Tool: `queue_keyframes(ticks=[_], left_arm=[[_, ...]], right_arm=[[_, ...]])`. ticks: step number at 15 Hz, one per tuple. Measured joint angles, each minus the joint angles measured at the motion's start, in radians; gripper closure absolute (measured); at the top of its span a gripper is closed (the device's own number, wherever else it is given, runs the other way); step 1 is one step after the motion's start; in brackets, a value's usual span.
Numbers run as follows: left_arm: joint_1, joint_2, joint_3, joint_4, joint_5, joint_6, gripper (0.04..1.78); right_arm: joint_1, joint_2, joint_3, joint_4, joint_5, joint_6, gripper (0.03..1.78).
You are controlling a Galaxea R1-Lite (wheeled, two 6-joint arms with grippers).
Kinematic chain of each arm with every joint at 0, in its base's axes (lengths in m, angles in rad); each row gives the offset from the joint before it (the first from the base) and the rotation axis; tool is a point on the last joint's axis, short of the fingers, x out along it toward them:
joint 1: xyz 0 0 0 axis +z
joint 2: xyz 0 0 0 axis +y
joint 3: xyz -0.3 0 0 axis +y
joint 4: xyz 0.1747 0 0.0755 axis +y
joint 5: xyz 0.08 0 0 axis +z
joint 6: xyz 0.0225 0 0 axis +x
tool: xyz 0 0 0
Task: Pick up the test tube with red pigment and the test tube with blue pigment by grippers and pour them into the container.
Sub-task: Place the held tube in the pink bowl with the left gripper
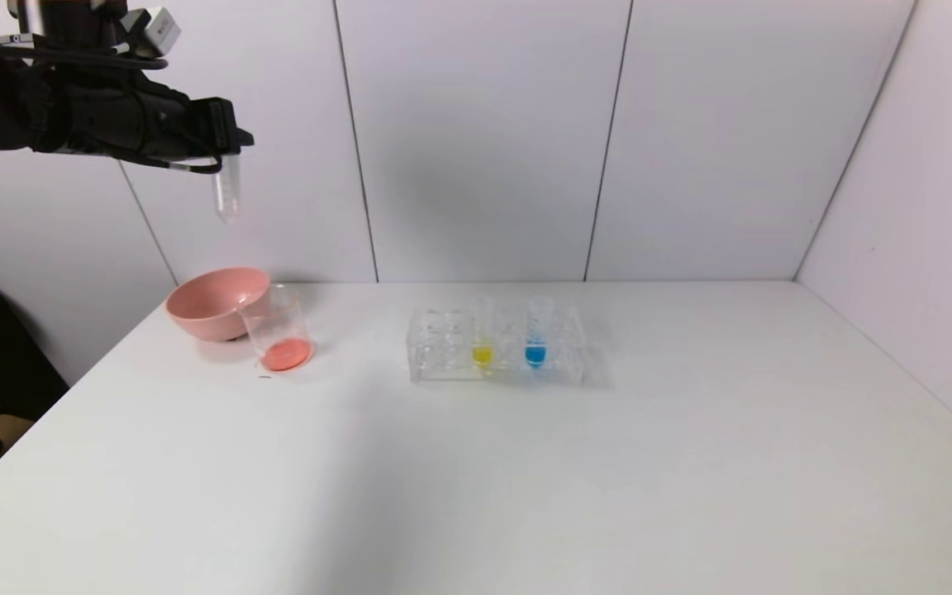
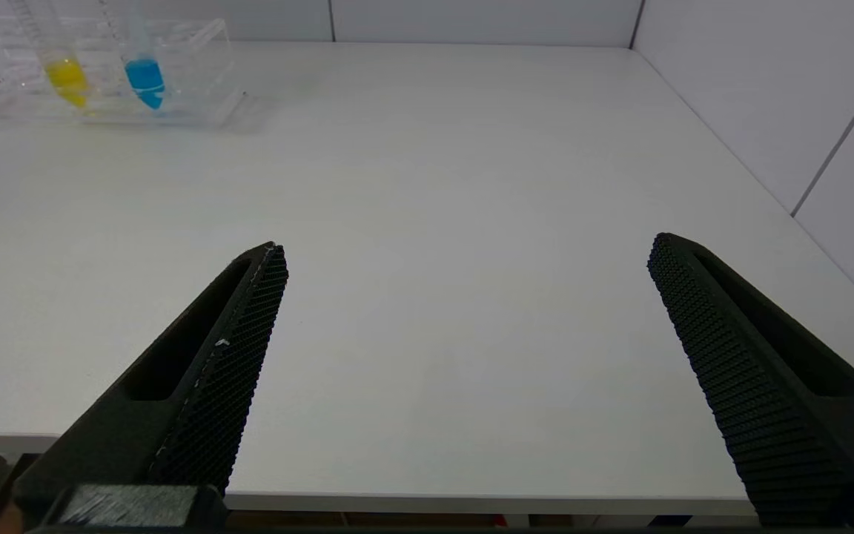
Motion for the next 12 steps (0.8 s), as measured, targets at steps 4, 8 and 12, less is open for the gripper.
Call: queue_keyframes(ticks=[4,8,12], left_arm=[[0.05,-0.014,0.158,-0.086,0.005,-0.027,1.36],[0.11,-0.011,0.387,-0.335,0.004,-0.02,1.36],[0.17,0.045,0.527,-0.599,-0.002,-0.011,1.35]], right_arm=[[0.0,0.0,0.0,0.0,0.0,0.0,0.04],[0.0,0.0,0.0,0.0,0.0,0.0,0.04],[0.0,0.0,0.0,0.0,0.0,0.0,0.04]])
